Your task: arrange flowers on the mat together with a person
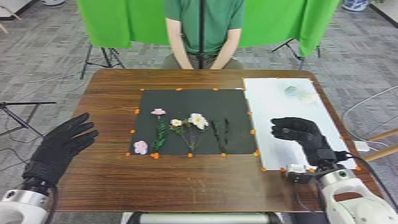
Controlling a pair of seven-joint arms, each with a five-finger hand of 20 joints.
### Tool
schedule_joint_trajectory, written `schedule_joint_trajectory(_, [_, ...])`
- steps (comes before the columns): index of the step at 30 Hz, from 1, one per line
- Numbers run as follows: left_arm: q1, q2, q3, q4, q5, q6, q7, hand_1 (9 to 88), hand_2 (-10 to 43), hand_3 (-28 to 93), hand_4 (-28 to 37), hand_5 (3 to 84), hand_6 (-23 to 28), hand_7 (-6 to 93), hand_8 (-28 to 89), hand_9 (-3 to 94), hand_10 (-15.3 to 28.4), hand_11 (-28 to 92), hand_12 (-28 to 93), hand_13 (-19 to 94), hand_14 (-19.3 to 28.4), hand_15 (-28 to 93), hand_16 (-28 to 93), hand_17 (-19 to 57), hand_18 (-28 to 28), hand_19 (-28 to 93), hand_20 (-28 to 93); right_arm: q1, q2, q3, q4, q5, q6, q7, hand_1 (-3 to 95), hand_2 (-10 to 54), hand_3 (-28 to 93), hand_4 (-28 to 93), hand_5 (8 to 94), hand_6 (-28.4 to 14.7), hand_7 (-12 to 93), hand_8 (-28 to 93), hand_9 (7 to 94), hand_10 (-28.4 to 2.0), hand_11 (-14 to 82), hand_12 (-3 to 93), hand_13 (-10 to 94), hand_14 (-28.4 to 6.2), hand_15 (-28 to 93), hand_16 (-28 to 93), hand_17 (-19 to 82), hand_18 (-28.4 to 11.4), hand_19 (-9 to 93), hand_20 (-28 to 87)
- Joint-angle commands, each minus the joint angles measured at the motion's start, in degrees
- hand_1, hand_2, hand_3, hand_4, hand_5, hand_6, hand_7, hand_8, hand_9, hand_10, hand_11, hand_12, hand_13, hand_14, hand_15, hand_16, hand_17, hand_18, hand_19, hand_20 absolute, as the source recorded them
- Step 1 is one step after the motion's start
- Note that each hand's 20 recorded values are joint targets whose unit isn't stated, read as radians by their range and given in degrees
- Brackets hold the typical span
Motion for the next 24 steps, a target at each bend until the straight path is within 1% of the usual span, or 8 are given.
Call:
schedule_joint_trajectory(1, [1.0,0.34,-0.03,0.24,-0.27,-0.18,0.4,28.3,-0.5,69,-24.7,33.2,4.8,17.2,-9,29.4,12.2,19,18,25,16.1,31,0,-6.7,21.9,47,7,10.7,14.2,-2.9,6.2,-11.1,7.9,-4.9,32.7,-8.5,87,-26,46.4,-0.6,30,-15,44.8,-10.8,21.3,24.6,37,-7.3,26,24,15,-17.4,48,31])
schedule_joint_trajectory(5, [1.2,0.49,-0.34,0.09,-0.2,-0.08,0.19,28.2,-0.5,69,-24.7,33.1,4.8,17.2,-9,29.4,12.2,19,18,25,16.0,31,0,-6.6,21.9,47,7,16.8,19.6,-7.1,10.2,-22.0,10.8,-3.7,32.0,-9.3,87,-27,40.8,-1.0,28,-13,39.5,-10.4,16.7,25.0,32,-6.8,10,36,11,-17.2,41,28])
schedule_joint_trajectory(10, [1.7,0.39,-0.51,-0.09,-0.24,0.1,0.32,28.1,-0.9,70,-24.6,33.1,4.8,17.2,-9,29.4,12.1,19,18,25,16.1,31,0,-6.6,21.8,47,7,22.4,24.3,-12.0,15.9,-36.6,13.5,-2.0,31.1,-9.5,88,-27,34.0,-0.4,28,-14,32.9,-9.8,9.9,25.2,24,-7.1,2,40,7,-17.1,33,24])
schedule_joint_trajectory(13, [2.0,0.31,-0.57,-0.22,-0.28,0.35,0.49,28.1,-0.9,70,-24.9,33.1,4.8,17.2,-9,29.4,12.1,19,18,25,16.0,31,0,-6.6,21.8,47,7,26.8,25.8,-15.3,19.3,-41.1,8.3,-0.5,30.4,-9.5,88,-26,29.9,-0.7,26,-12,28.5,-10.0,4.6,27.2,19,-7.6,-4,43,3,-17.0,30,21])
schedule_joint_trajectory(16, [2.3,0.32,-0.57,-0.31,-0.26,0.54,0.69,28.1,-0.8,70,-25.0,33.2,4.8,17.3,-9,29.4,12.1,19,18,25,16.1,31,0,-6.6,21.8,47,7,31.3,27.0,-19.7,23.5,-44.6,8.3,0.2,29.7,-8.9,88,-26,26.1,-1.2,25,-12,24.3,-10.3,0.0,29.0,15,-7.8,-9,46,-1,-17.7,29,18])
schedule_joint_trajectory(20, [2.2,0.46,-0.39,-0.29,-0.17,0.27,0.19,28.1,-0.9,70,-25.0,33.2,4.8,17.3,-9,29.4,12.2,19,18,25,16.1,31,0,-6.6,21.8,47,7,37.7,27.4,-25.3,29.1,-49.6,6.1,3.0,29.1,-8.9,88,-26,24.9,-1.5,24,-11,23.3,-10.3,-1.4,30.0,15,-8.6,-11,47,-3,-17.7,31,18])
schedule_joint_trajectory(22, [2.1,0.52,-0.15,-0.32,-0.2,0.55,0.41,28.2,-0.8,70,-25.0,33.2,4.8,17.4,-9,29.4,12.2,19,18,25,16.1,31,0,-6.6,21.8,47,7,40.7,27.5,-28.1,31.6,-51.0,6.5,4.4,28.9,-8.9,88,-26,24.4,-1.7,24,-11,23.3,-10.4,-1.7,30.4,16,-9.3,-9,49,-3,-17.9,34,20])
schedule_joint_trajectory(24, [2.2,0.38,-0.23,-0.31,-0.21,0.54,0.46,28.2,-0.8,70,-24.9,33.1,4.8,17.4,-9,29.4,12.2,19,18,25,16.1,31,0,-6.6,21.8,47,7,43.5,27.2,-29.8,33.8,-52.2,4.7,5.5,28.7,-9.1,88,-26,24.2,-1.8,23,-11,23.6,-10.8,-1.1,30.7,18,-9.5,-8,49,-2,-18.1,37,22])
